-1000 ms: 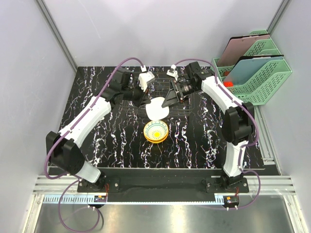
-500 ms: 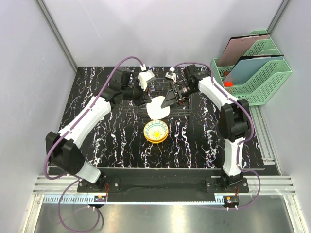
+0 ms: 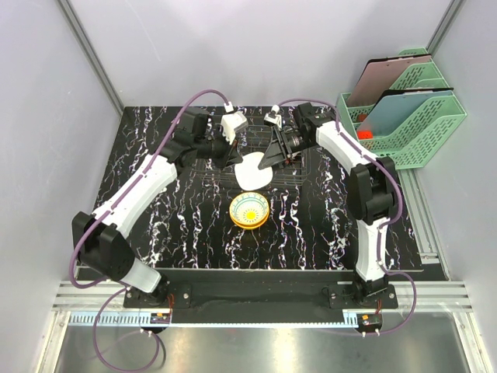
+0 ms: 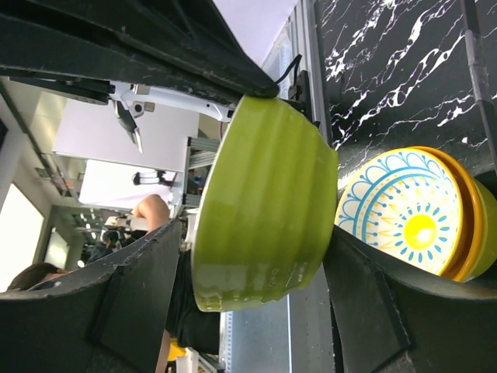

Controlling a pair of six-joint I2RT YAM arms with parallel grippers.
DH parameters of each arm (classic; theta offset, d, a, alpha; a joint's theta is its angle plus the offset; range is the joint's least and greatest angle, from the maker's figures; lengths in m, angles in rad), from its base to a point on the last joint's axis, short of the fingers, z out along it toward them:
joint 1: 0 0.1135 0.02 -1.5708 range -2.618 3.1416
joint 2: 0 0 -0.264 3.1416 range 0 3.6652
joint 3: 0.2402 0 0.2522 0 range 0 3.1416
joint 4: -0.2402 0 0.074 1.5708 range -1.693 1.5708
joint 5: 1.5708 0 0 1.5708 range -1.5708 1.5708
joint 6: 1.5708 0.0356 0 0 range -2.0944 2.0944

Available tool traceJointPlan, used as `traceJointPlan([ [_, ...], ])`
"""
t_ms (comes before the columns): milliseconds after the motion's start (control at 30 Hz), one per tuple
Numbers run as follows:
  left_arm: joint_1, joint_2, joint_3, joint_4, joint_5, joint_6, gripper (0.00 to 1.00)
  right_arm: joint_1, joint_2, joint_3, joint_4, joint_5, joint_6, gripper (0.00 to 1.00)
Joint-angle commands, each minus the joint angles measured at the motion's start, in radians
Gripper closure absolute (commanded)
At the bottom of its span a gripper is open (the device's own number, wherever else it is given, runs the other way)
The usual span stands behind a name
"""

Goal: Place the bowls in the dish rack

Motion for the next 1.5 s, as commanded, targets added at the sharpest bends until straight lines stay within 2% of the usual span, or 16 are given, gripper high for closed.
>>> traceJointPlan([
  [0, -0.003, -0.038, 0.018, 0.06, 0.033, -0.014, 1.0, -0.004, 0.015, 0.033, -0.018, -0.109, -0.01, 0.21],
  [100, -0.001, -0.035, 0.016, 0.063, 0.035, -0.016, 1.0, -0.002, 0.011, 0.032, -0.018, -0.143, -0.007, 0.26],
  [333, -0.003, -0.026, 0.016, 0.064, 0.033, -0.017, 1.0, -0.004, -0.006, 0.027, -0.02, -0.18, -0.005, 0.56],
  [433, -0.006, -0.024, 0.015, 0.066, 0.03, -0.017, 1.0, -0.005, -0.009, 0.027, -0.018, -0.192, -0.004, 0.6],
  [567, -0.011, -0.021, 0.015, 0.067, 0.026, -0.016, 1.0, -0.004, -0.017, 0.027, -0.016, -0.197, -0.002, 0.81],
  [633, -0.009, -0.018, 0.016, 0.066, 0.024, -0.013, 1.0, -0.004, -0.019, 0.027, -0.015, -0.195, -0.002, 0.88],
  [667, -0.009, -0.018, 0.016, 0.066, 0.023, -0.013, 1.0, -0.004, -0.02, 0.029, -0.015, -0.193, -0.002, 0.96],
  [733, -0.012, -0.017, 0.018, 0.066, 0.023, -0.013, 1.0, -0.002, -0.02, 0.03, -0.013, -0.193, 0.0, 1.0],
  [933, -0.015, -0.011, 0.025, 0.066, 0.018, -0.014, 1.0, -0.004, -0.014, 0.033, -0.01, -0.158, 0.001, 1.0],
  [1033, -0.017, -0.008, 0.025, 0.066, 0.02, -0.013, 0.95, -0.004, 0.0, 0.041, -0.009, -0.135, 0.007, 1.0],
  [1133, -0.017, -0.006, 0.024, 0.066, 0.021, -0.014, 0.77, -0.004, 0.014, 0.052, -0.009, -0.103, 0.013, 1.0],
  [1267, -0.017, -0.005, 0.024, 0.063, 0.024, -0.016, 0.61, -0.005, 0.032, 0.064, -0.007, -0.071, 0.021, 1.0],
  [1300, -0.017, -0.006, 0.025, 0.063, 0.024, -0.014, 0.5, -0.005, 0.032, 0.069, -0.007, -0.063, 0.023, 1.0],
  [1400, -0.018, -0.012, 0.033, 0.061, 0.01, -0.017, 0.36, -0.005, 0.034, 0.079, -0.006, 0.001, 0.03, 1.0],
  [1467, -0.011, -0.021, 0.036, 0.058, -0.009, -0.022, 0.31, -0.011, 0.032, 0.093, -0.007, 0.058, 0.036, 1.0],
])
